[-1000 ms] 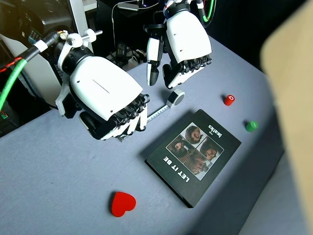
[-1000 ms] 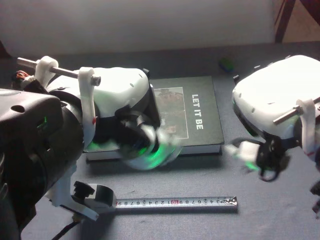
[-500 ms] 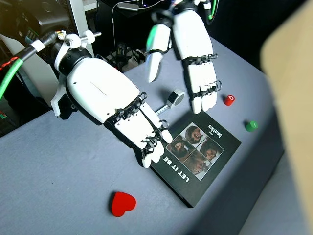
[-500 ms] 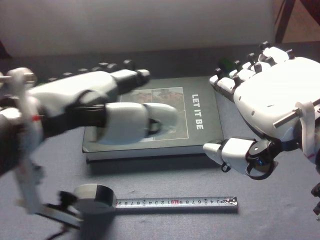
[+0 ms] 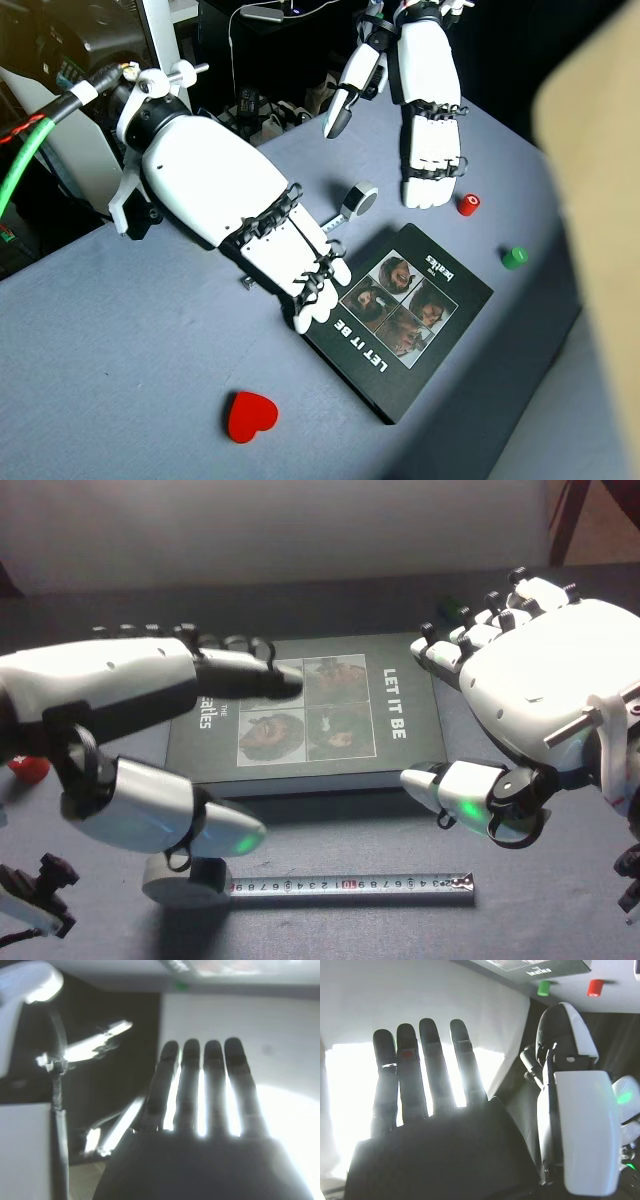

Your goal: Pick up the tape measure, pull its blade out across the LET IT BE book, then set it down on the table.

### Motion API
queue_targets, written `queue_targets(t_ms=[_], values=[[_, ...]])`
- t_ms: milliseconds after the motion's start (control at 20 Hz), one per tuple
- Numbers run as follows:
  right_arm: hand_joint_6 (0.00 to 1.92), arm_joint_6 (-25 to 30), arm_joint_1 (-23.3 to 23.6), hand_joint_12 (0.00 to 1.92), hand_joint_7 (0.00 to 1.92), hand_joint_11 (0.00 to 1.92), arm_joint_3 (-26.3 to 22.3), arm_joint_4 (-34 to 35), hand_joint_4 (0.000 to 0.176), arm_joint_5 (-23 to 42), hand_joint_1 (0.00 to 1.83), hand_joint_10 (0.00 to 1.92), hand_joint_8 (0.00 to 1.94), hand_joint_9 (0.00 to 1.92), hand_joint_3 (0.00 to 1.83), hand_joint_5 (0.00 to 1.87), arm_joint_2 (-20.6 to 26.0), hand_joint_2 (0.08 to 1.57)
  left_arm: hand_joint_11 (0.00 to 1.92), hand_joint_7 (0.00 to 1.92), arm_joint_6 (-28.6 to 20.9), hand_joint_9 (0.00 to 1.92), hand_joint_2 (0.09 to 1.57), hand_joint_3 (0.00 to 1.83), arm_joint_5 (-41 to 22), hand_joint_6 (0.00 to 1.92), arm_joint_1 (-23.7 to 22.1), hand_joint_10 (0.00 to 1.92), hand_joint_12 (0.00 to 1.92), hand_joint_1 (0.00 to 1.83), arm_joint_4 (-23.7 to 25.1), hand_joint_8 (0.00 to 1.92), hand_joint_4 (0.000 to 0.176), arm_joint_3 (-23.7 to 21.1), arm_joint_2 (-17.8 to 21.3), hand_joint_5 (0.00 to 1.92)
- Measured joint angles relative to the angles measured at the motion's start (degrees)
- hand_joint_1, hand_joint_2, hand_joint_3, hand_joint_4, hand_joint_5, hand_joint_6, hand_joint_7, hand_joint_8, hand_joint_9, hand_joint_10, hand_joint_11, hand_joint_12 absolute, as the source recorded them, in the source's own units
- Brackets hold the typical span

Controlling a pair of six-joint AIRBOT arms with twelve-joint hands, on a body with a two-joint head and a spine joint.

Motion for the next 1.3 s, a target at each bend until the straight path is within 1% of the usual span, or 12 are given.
queue_targets(t_ms=[100, 200, 500, 700, 900, 1000, 1050, 1100, 1150, 1200, 1250, 1300], values=[[0.00, 0.22, 0.00, 0.83, 0.36, 0.00, 0.00, -0.46, 0.066, -0.17, 0.21, 0.01, 0.01, 0.32, 0.01, 0.27, -0.07, 1.15, 0.04, 0.37, 0.00, 0.32, 1.09, 0.00, 0.72, 0.00, 0.72, 0.01, 0.76, 0.92, -0.57, 0.01, 0.000, 1.05, -1.07, 0.36], [0.00, 0.48, -0.22, 0.83, 0.36, 0.00, -0.02, -0.92, 0.066, -0.59, 0.19, 0.01, 0.01, 0.32, 0.01, 0.27, -0.11, 1.15, 0.08, 0.41, -0.02, 0.36, 1.11, 0.01, 1.20, 0.01, 4.07, 0.01, 0.78, 0.91, -4.39, 0.01, 0.000, 1.18, -1.18, 0.39], [0.00, 1.46, -0.59, 0.84, 0.37, 0.00, 0.00, -1.11, 0.066, -0.59, 0.24, 0.00, 0.00, 0.33, 0.00, 0.29, -0.11, 1.15, 0.10, 0.46, 0.02, 0.41, 1.13, 0.01, 1.07, 0.01, 9.16, 0.02, 0.78, 0.93, -7.34, 0.02, 0.000, 3.21, -1.22, 0.41], [0.00, 1.86, -0.59, 0.83, 0.36, 0.00, -0.02, -1.55, 0.062, -1.07, 0.27, 0.00, 0.00, 0.34, 0.00, 0.27, -0.11, 1.13, 0.10, 0.47, 0.09, 0.42, 1.13, 0.00, 0.94, 0.00, 9.05, 0.00, 0.80, 0.95, -7.56, 0.00, 0.000, 4.85, -3.19, 0.42], [0.01, 2.19, -0.85, 0.90, 0.38, 0.00, 0.00, -1.73, 0.060, -1.16, 0.30, 0.00, 0.00, 0.36, 0.00, 0.31, -0.13, 1.12, 0.10, 0.47, 0.39, 0.42, 1.14, 0.00, 1.18, 0.00, 7.78, 0.00, 0.80, 0.97, -4.81, 0.00, 0.000, 5.81, -5.18, 0.42], [0.01, 2.25, -0.85, 0.90, 0.38, 0.00, 0.00, -1.70, 0.060, -1.46, 0.30, 0.00, 0.00, 0.36, 0.00, 0.32, -0.13, 1.12, 0.11, 0.47, 0.52, 0.41, 1.14, 0.00, 1.07, 0.00, 7.54, 0.00, 0.81, 0.97, -5.86, 0.00, 0.000, 5.92, -5.84, 0.43], [0.01, 2.27, -0.85, 0.90, 0.38, 0.00, -0.02, -1.75, 0.060, -1.44, 0.30, 0.00, 0.00, 0.37, 0.00, 0.32, -0.13, 1.12, 0.12, 0.47, 5.88, 0.42, 1.14, 0.00, 0.96, 0.00, 7.54, 0.00, 0.81, 0.97, -10.86, 0.00, 0.000, 5.70, -5.86, 0.43], [0.01, 2.29, -1.05, 0.90, 0.38, 0.00, 0.00, -1.77, 0.060, -1.44, 0.30, 0.00, 0.00, 0.37, 0.00, 0.32, -0.13, 1.12, 0.11, 0.47, 19.45, 0.42, 1.14, 0.00, 0.98, 0.00, 7.41, 0.00, 0.81, 0.97, -23.91, 0.00, 0.000, 5.64, -5.92, 0.43], [0.01, 2.32, -1.22, 0.90, 0.39, 0.00, 0.00, -1.77, 0.060, -1.53, 0.30, 0.00, 0.00, 0.37, 0.00, 0.32, -0.13, 1.13, 0.11, 0.48, 30.64, 0.42, 1.14, 0.00, 0.70, 0.00, 7.32, 0.00, 0.81, 0.98, -34.67, 0.00, 0.000, 5.70, -5.97, 0.43], [0.00, 2.36, -1.25, 0.90, 0.39, 0.00, 0.00, -1.62, 0.060, -1.68, 0.31, 0.00, 0.00, 0.37, 0.00, 0.31, -0.13, 1.13, 0.11, 0.48, 45.64, 0.42, 1.15, 0.00, 0.87, 0.01, 7.61, 0.00, 0.81, 0.98, -49.22, 0.00, 0.000, 6.03, -5.97, 0.44], [0.00, 2.36, -1.25, 0.90, 0.39, 0.00, -0.02, -1.79, 0.060, -1.70, 0.31, 0.00, 0.00, 0.37, 0.00, 0.31, -0.13, 1.13, 0.11, 0.48, 48.09, 0.42, 1.15, 0.00, 1.31, 0.01, 8.37, 0.00, 0.81, 0.98, -52.57, 0.00, 0.000, 6.36, -5.97, 0.44], [0.00, 2.36, -1.25, 0.91, 0.39, 0.01, 0.00, -1.92, 0.060, -1.70, 0.30, 0.00, 0.00, 0.37, 0.00, 0.31, -0.13, 1.13, 0.12, 0.48, 48.26, 0.42, 1.15, 0.00, 1.68, 0.01, 8.96, 0.00, 0.81, 0.98, -53.29, 0.01, 0.000, 6.56, -5.97, 0.45]])
